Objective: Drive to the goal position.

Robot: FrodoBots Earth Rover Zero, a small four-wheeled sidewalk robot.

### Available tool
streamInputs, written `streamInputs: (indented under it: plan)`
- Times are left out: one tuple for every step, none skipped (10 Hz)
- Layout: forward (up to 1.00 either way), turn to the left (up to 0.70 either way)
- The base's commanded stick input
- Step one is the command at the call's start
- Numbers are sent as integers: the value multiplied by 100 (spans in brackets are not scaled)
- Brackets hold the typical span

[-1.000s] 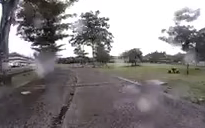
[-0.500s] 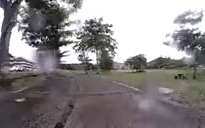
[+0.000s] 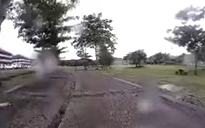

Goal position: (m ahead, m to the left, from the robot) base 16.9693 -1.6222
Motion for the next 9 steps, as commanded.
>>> streamInputs:
  plan:
    - [70, 0]
    - [70, 0]
    - [70, 0]
    - [70, 0]
    - [70, 0]
    - [70, 0]
    - [70, 0]
    - [70, 0]
    - [70, 0]
